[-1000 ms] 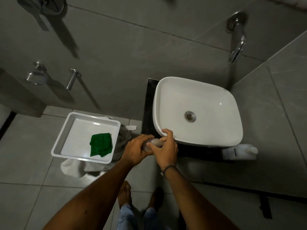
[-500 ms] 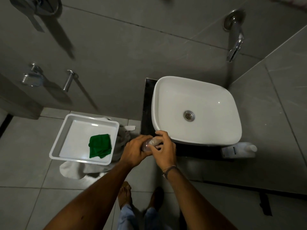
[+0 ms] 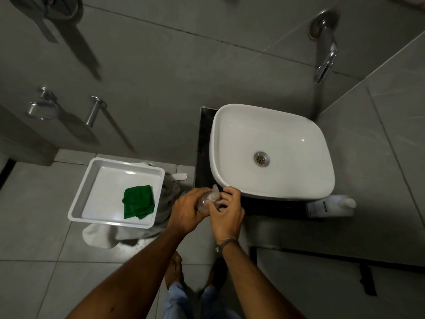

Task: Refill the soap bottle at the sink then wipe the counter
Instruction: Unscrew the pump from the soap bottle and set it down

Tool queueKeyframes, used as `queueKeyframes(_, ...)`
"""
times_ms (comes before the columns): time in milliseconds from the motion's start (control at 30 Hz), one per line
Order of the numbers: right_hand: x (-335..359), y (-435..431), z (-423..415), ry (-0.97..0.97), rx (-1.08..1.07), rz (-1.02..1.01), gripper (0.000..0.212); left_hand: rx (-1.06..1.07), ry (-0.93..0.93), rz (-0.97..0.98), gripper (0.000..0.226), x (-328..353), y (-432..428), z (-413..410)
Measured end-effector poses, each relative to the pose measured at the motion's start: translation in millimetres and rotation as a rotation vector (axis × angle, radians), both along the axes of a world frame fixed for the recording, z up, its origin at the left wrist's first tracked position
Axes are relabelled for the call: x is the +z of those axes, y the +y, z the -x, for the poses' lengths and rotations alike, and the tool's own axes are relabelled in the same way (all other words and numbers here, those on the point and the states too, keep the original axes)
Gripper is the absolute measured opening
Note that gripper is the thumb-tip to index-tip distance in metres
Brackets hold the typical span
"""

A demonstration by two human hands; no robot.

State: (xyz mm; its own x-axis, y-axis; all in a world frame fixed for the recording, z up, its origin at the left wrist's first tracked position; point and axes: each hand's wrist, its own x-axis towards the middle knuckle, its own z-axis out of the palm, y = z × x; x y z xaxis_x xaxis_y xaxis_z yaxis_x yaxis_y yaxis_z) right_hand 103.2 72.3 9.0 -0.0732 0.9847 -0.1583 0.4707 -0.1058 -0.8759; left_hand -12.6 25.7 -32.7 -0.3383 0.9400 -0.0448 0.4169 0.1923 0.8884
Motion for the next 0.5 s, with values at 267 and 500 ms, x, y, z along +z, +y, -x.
queueKeyframes(267,6,-3,4,-0.042,-0.005,0.004,0.076,0.022,-0.025,0.003,0.062,-1,-3,-2)
queueKeyframes(500,2,1,-9,0.074,0.162,0.055,0.081,0.013,-0.004,0.002,0.063,-6,-2,-2)
